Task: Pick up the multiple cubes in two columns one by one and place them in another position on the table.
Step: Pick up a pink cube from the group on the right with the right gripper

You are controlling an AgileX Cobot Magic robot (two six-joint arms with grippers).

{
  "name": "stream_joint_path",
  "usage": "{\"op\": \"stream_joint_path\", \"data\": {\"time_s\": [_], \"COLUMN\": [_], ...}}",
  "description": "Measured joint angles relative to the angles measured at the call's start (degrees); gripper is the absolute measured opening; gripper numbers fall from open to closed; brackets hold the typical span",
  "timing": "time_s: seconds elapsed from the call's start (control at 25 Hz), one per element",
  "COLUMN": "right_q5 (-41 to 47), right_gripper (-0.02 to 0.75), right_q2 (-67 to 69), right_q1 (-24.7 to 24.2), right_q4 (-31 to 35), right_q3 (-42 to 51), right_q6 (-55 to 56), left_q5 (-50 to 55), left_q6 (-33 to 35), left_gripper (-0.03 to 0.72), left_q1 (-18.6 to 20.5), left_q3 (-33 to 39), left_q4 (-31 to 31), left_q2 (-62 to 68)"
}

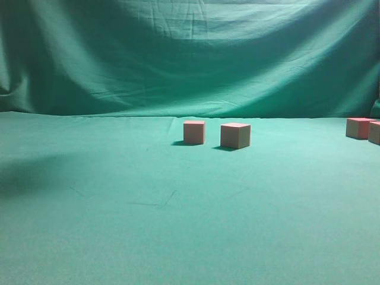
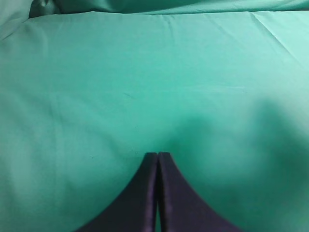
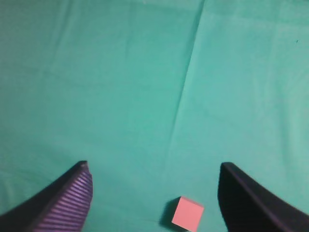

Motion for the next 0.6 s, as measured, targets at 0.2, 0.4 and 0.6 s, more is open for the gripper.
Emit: {"op": "stream_joint_path", "data": {"time_s": [0.2, 0.4, 0.6], "right_q5": [0.18, 0.23, 0.23], "right_gripper": [0.527, 0.527, 0.527], "right_q2": [-14.31, -29.54, -42.06], "right_q1": [0.00, -2.01, -9.18], "right_q4": [-4.70, -10.42, -11.48], "right_q3": [16.09, 36.46, 53.25], "right_q6": [-0.99, 0.68, 4.30], "left_q5": [0.00, 0.00, 0.00], "left_q6": [0.00, 0.00, 0.00], "left_gripper": [0.000, 0.000, 0.000], "left_q1": [0.00, 0.00, 0.00], "left_q3": [0.00, 0.00, 0.00], "left_q4": [0.00, 0.00, 0.00], "left_q2": [0.00, 0.00, 0.00]}}
